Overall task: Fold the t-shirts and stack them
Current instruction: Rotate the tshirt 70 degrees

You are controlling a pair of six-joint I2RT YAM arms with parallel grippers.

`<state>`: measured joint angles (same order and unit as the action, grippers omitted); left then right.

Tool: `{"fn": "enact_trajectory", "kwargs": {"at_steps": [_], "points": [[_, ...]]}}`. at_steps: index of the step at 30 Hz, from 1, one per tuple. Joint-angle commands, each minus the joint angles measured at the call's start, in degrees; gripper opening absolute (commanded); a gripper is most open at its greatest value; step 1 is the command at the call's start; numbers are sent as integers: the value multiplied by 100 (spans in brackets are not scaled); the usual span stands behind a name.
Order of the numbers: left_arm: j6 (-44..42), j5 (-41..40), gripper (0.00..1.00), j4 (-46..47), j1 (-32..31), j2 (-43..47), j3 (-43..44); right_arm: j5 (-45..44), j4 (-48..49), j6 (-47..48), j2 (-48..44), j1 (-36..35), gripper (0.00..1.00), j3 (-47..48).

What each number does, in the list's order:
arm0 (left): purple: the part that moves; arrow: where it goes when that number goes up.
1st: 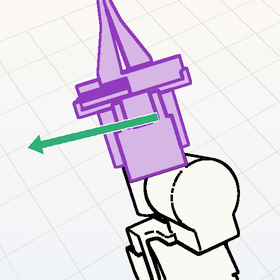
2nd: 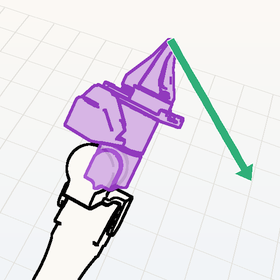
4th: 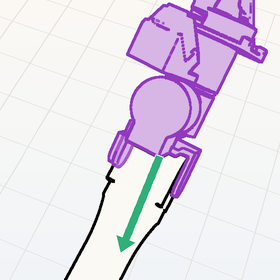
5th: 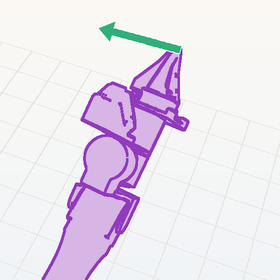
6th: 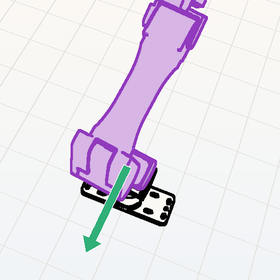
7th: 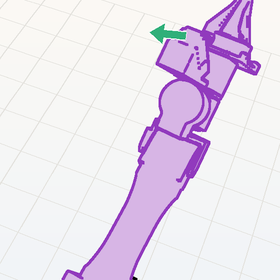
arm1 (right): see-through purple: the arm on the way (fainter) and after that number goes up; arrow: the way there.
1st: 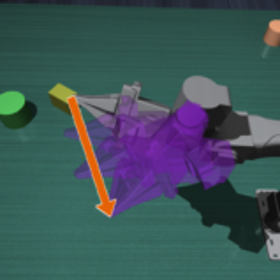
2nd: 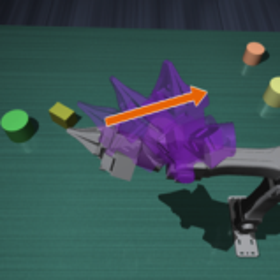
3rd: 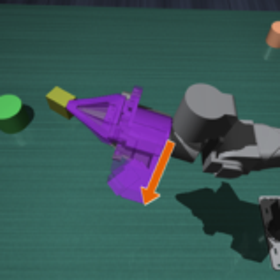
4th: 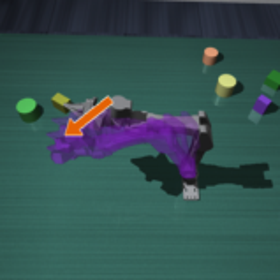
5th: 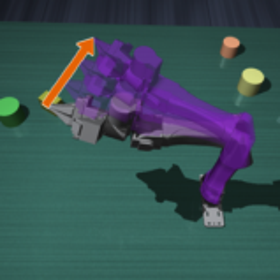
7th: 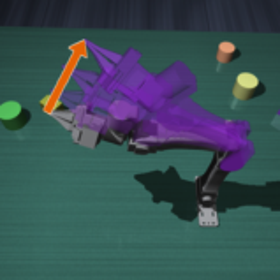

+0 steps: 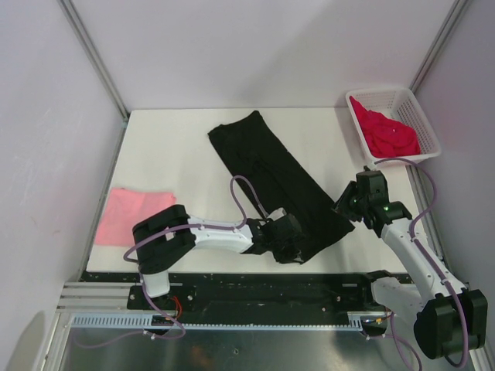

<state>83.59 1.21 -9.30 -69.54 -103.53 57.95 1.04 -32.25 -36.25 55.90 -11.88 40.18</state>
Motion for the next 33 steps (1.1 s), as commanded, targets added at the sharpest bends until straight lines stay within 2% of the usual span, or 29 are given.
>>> {"fn": "enact_trajectory", "kwargs": {"at_steps": [1,7,17,28,33], "points": [[-20,-271,12,-251,-23,-2,223,103,129,-29,-65,-11,29,-19],[-89,-172,5,-404,125,553,-443,119,108,-131,-114,-355,30,-138],[-612,156,5,-827,715,2159,-1982,-607,138,-796,-101,-1747,30,-428],[-1549,328,6,-1573,1563,3067,-2320,-875,27,-1061,47,-2470,30,-471],[-1715,635,6,-1583,1518,2818,-2190,-935,-46,-1086,141,-2719,30,-518]]}}
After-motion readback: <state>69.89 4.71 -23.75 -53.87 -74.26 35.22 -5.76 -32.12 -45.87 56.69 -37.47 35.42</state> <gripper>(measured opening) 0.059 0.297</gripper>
